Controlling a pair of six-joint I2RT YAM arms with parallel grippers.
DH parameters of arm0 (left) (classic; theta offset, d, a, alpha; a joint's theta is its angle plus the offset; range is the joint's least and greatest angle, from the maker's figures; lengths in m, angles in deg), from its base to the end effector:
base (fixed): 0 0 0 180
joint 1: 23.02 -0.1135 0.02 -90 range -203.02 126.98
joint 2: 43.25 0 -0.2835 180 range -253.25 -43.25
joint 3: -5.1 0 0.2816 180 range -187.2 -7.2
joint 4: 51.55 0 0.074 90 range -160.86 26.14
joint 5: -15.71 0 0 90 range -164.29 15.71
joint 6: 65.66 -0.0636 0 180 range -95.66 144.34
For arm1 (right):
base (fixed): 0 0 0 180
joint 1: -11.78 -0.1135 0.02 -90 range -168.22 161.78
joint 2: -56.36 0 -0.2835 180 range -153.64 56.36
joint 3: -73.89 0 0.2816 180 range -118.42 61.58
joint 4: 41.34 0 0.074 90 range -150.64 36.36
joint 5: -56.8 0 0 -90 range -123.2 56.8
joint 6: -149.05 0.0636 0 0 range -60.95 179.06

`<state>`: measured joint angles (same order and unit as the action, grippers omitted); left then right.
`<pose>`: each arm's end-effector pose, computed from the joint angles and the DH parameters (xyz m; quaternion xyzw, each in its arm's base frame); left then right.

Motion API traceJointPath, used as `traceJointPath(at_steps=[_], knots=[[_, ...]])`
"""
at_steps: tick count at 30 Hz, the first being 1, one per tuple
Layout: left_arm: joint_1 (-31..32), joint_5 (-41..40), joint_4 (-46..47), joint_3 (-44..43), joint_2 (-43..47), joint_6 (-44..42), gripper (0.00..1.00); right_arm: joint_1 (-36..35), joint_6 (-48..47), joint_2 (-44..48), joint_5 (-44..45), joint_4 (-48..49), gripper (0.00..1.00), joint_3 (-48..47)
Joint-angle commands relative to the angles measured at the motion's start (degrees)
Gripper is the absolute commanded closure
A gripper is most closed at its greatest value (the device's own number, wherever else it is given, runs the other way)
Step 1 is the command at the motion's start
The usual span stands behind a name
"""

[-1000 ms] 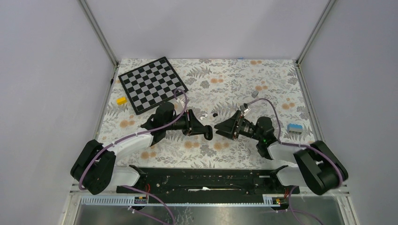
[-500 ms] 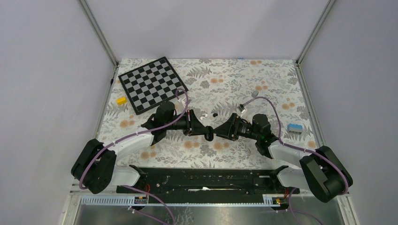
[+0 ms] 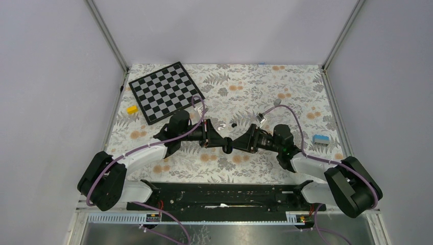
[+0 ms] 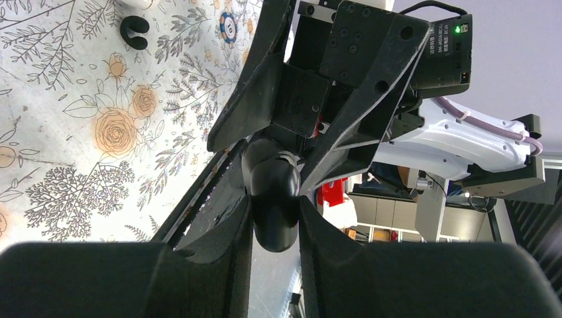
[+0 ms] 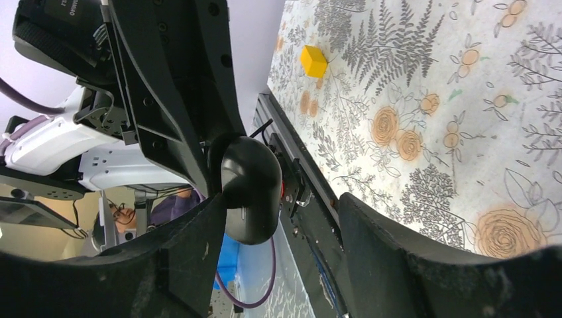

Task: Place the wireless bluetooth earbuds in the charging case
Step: Open the charging case.

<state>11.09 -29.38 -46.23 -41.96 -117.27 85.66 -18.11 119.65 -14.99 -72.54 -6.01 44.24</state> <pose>0.2262 -0.2074 0.2145 0.0287 0.7936 -0.5967 0.1156 0.2071 0.1655 0.1811 -0.0306 0.7362 0.6225 0.2639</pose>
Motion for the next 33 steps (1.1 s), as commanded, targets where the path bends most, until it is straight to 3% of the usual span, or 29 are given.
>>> traceJointPath(at_steps=[1,10,33], knots=[[-0.1,1.9,5.0,-0.8,-0.1,0.4,1.00,-1.6,0.9,-1.6,-2.3,5.5,0.31,-1.4],[-0.1,2.2,4.9,-1.0,-0.1,0.1,1.00,-2.1,2.2,-0.9,-1.7,7.5,0.27,-1.0],[-0.1,3.7,3.5,-4.0,-0.7,-1.6,1.00,-2.0,-1.5,9.0,4.5,-5.6,0.23,-0.1]])
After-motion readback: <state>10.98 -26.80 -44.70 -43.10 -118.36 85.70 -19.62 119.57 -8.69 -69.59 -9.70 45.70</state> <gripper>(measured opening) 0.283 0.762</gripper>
